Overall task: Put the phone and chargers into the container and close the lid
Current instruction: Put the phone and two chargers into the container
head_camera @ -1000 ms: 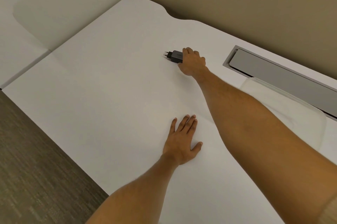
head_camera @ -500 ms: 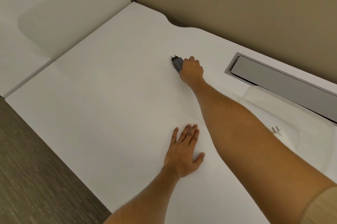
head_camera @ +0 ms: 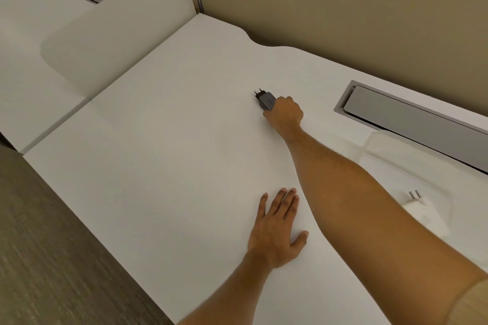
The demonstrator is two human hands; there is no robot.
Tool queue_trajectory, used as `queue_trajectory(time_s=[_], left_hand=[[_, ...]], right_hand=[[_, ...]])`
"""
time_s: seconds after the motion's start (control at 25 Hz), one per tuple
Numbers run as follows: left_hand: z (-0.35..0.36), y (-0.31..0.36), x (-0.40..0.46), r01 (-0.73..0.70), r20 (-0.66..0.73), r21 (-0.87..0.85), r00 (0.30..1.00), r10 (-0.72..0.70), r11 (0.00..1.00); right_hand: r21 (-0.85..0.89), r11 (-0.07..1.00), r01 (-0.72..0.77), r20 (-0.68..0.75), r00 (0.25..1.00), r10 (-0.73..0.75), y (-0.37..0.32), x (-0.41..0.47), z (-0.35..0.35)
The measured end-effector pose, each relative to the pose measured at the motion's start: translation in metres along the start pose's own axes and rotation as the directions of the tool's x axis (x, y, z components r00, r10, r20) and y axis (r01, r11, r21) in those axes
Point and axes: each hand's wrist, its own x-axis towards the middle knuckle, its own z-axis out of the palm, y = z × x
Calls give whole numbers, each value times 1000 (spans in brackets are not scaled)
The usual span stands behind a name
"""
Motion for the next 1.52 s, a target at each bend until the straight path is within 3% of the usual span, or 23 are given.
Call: queue_trajectory(time_s=[0.24, 0.6, 1.0, 1.24, 1.52], left_hand=[[-2, 0, -1, 2, -6, 14, 1000, -2, 1000], [-3, -1, -3, -6, -35, 26, 999, 7, 1000], [-7, 1, -5, -22, -54, 28, 998, 23, 999], [-6, 1, -5, -20, -64, 37, 998, 23, 999], [-4, 0, -5, -25, -59, 40, 998, 27, 999]], right_hand=[[-33, 999, -4, 40, 999, 5, 10, -16, -15], [8, 1000, 30, -104, 994, -29, 48, -54, -102], [28, 982, -189, -183, 965, 190, 152, -149, -176], [-9, 944, -331, -99, 939, 328, 198, -186, -180], [-210, 918, -337, -25, 940, 340, 200, -176, -151]])
